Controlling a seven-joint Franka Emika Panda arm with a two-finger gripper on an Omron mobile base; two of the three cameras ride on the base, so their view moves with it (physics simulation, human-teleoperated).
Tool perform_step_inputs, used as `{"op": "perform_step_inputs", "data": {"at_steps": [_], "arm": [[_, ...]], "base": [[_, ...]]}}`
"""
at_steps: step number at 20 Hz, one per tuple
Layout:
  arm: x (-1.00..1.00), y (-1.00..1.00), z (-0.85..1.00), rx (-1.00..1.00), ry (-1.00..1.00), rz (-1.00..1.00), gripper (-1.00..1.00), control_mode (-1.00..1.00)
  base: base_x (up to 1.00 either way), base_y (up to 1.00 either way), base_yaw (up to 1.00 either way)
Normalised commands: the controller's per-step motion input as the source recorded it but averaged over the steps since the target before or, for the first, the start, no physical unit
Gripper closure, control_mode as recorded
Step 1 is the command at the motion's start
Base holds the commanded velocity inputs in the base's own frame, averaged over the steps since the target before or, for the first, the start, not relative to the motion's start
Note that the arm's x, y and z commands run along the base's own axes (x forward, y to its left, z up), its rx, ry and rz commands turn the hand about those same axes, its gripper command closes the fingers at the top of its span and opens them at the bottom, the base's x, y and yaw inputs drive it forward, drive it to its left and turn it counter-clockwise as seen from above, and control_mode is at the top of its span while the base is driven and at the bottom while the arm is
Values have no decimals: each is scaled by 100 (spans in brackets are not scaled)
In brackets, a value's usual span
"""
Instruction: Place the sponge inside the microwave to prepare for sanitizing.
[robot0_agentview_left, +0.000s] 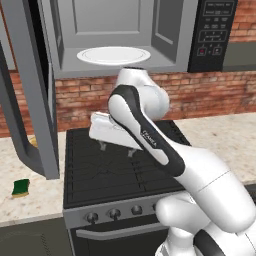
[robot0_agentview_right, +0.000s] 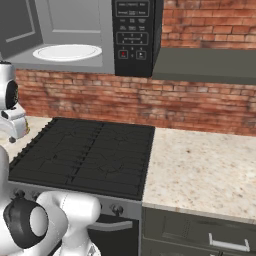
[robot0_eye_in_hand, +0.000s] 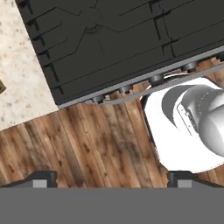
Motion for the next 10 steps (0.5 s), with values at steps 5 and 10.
{"op": "perform_step_inputs", "data": {"at_steps": [5,10], "arm": [[46,13,-51,0,-14,26,-100,-100],[27,20,-27,-6,-14,24,-100,-100]], "base": [[0,0,0],[0,0,0]]}}
